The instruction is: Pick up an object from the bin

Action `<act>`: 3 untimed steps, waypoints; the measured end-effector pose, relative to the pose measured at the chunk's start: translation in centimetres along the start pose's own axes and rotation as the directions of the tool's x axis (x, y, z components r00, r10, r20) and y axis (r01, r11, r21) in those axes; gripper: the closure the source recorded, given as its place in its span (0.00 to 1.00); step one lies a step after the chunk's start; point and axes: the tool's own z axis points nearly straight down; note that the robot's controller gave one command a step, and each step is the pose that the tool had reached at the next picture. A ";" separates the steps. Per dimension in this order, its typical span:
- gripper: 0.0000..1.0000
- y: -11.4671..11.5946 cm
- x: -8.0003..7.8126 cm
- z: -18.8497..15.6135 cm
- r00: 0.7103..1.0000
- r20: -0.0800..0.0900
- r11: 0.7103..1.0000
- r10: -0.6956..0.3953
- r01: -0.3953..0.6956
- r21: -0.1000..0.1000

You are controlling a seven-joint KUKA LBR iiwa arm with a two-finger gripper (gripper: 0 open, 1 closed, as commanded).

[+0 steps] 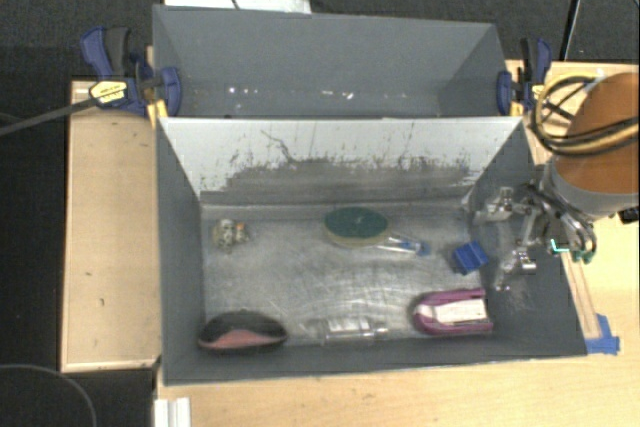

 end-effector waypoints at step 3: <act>1.00 8.7 -1.9 -9.8 0.974 0.016 0.974 -0.228 0.228 0.005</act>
Offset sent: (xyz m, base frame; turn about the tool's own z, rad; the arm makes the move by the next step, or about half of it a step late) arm 0.0195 0.0449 -0.0680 -0.0494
